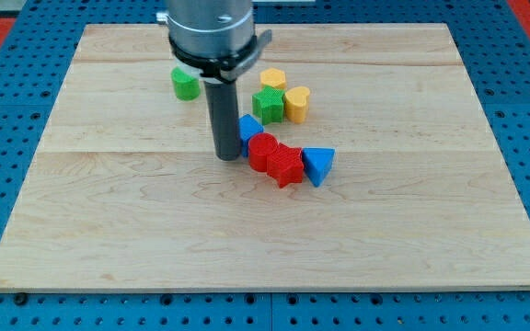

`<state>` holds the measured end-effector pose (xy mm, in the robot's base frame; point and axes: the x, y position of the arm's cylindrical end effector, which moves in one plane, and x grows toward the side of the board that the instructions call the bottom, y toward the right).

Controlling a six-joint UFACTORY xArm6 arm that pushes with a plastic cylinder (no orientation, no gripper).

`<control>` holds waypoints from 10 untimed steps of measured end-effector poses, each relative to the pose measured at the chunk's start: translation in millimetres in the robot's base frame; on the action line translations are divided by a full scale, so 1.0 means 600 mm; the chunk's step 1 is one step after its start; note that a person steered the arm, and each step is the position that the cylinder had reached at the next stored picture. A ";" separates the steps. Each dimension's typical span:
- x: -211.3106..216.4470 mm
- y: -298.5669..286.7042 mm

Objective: Push green circle closer to the green star

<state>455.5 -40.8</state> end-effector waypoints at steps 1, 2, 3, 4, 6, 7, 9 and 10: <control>0.010 0.009; 0.010 -0.037; 0.009 -0.092; -0.004 -0.202; -0.059 -0.353; -0.141 -0.374; -0.261 -0.250; -0.252 -0.138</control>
<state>304.1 -123.9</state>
